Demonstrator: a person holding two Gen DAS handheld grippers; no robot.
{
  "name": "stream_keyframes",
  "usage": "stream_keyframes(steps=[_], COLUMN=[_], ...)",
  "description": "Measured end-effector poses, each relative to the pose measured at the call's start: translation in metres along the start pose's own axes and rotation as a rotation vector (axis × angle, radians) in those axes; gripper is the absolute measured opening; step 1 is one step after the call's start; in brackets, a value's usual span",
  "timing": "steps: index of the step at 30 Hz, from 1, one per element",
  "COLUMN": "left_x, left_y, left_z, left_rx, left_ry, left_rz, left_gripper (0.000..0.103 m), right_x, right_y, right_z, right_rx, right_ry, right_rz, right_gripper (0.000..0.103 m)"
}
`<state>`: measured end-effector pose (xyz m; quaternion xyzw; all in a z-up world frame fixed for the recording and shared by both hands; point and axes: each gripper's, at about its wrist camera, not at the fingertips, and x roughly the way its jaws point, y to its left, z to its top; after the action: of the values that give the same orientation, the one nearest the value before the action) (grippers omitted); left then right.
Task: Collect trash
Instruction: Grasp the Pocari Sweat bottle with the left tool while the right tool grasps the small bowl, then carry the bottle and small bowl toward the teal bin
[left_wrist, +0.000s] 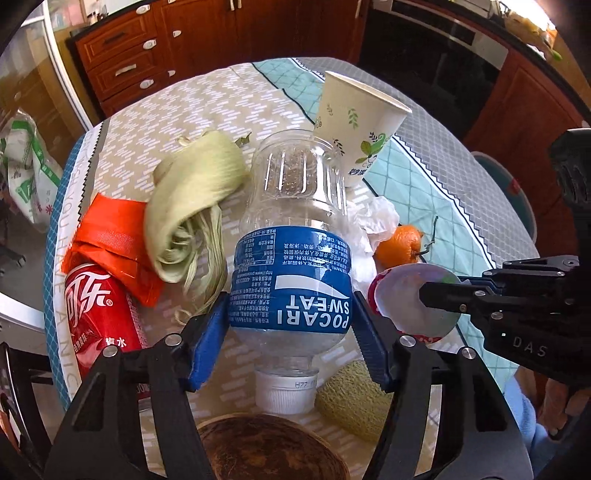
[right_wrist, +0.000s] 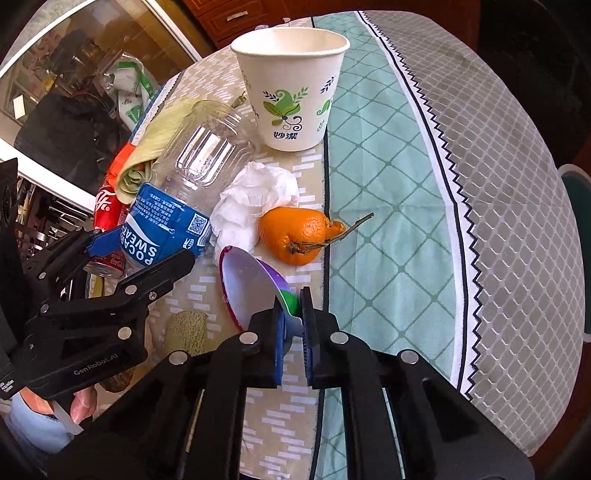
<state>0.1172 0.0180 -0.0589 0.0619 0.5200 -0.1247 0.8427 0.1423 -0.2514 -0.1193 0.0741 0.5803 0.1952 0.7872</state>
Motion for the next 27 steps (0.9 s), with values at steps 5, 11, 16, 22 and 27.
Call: stream_keyframes(steps=[5,11,16,22,27], left_x=[-0.012,-0.043,-0.070,-0.091,-0.088], left_y=[0.001,0.004,0.002,-0.021,-0.059], left_z=[-0.002,-0.005,-0.007,0.003,0.019], left_rx=[-0.041,-0.053,-0.057,-0.008,0.056], left_ry=[-0.005,-0.047,-0.092,-0.137,-0.140], left_rz=[-0.009,-0.008,-0.006,-0.041,-0.102], left_gripper=[0.066,0.066,0.066,0.066,0.066], right_x=[-0.015,-0.039,-0.062,-0.092,-0.121], right_y=[-0.005,-0.015,-0.026,-0.049,-0.076], right_z=[-0.004,-0.008,-0.013,-0.019,-0.024], right_rx=[0.009,0.032,0.054,0.113,0.158], right_ry=[-0.037,-0.094,-0.144,-0.219,-0.282], right_rz=[0.005,0.013,0.021,0.011,-0.028], right_gripper=[0.008,0.008,0.008,0.008,0.008])
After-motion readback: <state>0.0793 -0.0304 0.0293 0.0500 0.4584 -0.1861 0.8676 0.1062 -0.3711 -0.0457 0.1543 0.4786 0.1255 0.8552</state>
